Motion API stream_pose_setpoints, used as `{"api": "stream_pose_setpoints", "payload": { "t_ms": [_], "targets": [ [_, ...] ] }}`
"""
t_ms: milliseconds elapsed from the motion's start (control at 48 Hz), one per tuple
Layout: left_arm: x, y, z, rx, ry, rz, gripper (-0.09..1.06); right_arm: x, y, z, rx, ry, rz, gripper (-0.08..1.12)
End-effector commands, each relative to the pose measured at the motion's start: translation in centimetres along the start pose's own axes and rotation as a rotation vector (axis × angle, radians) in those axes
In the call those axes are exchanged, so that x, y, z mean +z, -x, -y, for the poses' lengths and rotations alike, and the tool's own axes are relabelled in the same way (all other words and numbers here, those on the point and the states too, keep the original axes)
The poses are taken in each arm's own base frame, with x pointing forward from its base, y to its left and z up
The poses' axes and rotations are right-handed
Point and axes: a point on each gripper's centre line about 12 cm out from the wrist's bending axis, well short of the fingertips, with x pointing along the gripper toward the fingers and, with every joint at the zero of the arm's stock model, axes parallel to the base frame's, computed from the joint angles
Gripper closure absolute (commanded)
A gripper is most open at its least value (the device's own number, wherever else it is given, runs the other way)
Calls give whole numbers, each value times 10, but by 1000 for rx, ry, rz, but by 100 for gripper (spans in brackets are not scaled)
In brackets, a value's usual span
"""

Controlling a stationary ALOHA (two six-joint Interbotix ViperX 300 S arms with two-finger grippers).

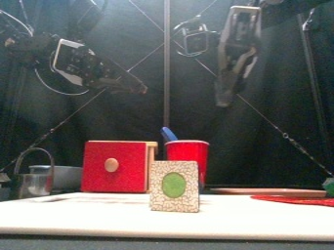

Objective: Place sushi on board then cut the sushi with the knife then place the pieces on the plate
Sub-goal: Place the 4 sushi pieces on the plate

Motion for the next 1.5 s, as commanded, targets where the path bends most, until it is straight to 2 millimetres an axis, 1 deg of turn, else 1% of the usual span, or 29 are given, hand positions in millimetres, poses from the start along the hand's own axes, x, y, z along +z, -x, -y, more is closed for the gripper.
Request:
{"api": "stream_pose_setpoints", "payload": {
  "t_ms": [21, 125, 229, 375, 521, 771, 1125, 1354, 1500],
  "targets": [
    [5, 1, -8, 30, 7, 29, 13, 25, -14, 4, -20, 55, 39, 30],
    [2, 2, -9, 38, 16, 22, 13, 32, -34, 10, -62, 130, 4, 29],
    [-1, 4, -7, 36, 24, 12, 13, 34, -49, 14, -75, 149, -19, 28],
    [-9, 7, -7, 45, 50, -14, 13, 36, -62, 18, -84, 150, -24, 22],
    [-17, 11, -4, 41, 58, -36, 13, 39, -70, 21, -91, 150, 11, 17],
    [-28, 21, 0, 38, 65, -64, 13, 36, -86, 26, -99, 136, 9, 17],
    [-27, 41, -5, 77, 107, -45, 13, 27, -95, 34, -114, 124, -14, 17],
    [-29, 45, -5, 81, 114, -47, 13, 16, -107, 40, -123, 115, -32, 21],
    [-30, 45, -5, 81, 116, -49, 13, 15, -111, 41, -125, 108, -19, 29]
  ]
}}
